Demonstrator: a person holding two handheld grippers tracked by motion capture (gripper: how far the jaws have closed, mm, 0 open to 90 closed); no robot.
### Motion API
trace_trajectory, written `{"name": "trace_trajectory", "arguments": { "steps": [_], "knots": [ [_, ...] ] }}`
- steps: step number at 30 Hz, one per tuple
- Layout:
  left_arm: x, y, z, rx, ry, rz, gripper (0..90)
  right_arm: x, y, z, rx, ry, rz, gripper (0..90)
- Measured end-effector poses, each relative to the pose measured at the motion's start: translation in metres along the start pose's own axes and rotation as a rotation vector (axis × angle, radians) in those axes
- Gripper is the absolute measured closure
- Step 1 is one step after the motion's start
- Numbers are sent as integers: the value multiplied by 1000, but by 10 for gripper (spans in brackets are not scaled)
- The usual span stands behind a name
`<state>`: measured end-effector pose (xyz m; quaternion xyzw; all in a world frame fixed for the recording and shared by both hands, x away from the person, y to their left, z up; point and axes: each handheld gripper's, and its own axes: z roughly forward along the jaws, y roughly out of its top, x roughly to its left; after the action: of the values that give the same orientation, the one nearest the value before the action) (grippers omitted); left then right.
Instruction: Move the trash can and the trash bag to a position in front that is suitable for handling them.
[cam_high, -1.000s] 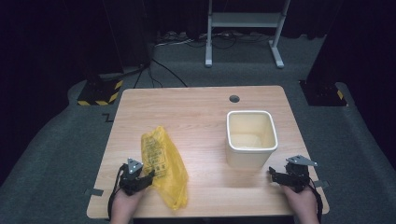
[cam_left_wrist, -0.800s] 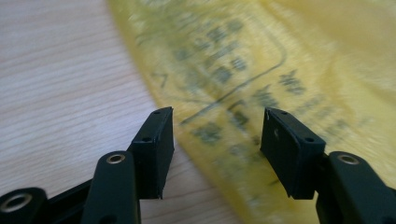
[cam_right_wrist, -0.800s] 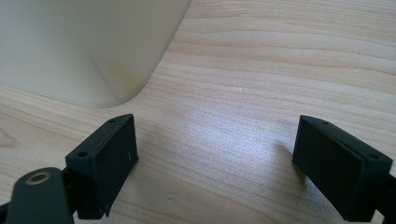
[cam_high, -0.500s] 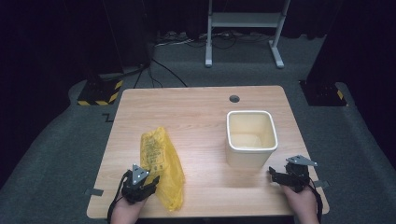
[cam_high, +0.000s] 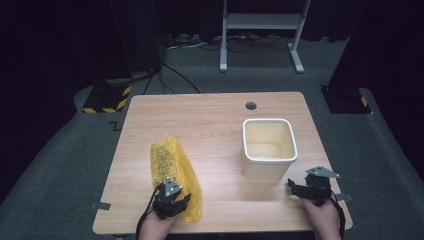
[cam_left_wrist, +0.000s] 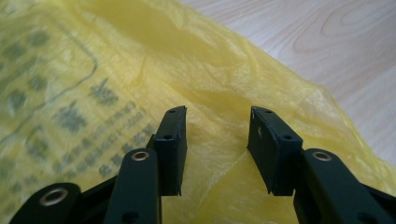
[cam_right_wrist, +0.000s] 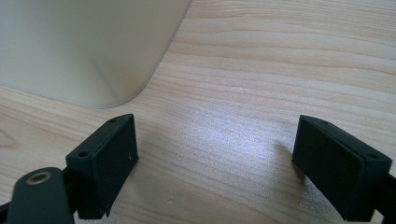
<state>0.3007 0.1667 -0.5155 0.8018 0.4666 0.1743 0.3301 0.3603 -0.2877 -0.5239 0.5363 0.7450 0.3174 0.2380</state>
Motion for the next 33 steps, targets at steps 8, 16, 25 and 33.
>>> {"name": "trace_trajectory", "arguments": {
  "steps": [8,16,25,33],
  "knots": [
    [-10,46,48,-31,62,-30,572,0,0,0,0,1,0,136],
    [-12,66,44,-129,68,-38,558,0,0,0,0,1,0,136],
    [42,44,23,-99,202,-25,622,0,0,0,-2,1,-2,139],
    [47,18,22,-61,215,-41,635,1,0,0,-3,-2,-1,144]
  ]
}}
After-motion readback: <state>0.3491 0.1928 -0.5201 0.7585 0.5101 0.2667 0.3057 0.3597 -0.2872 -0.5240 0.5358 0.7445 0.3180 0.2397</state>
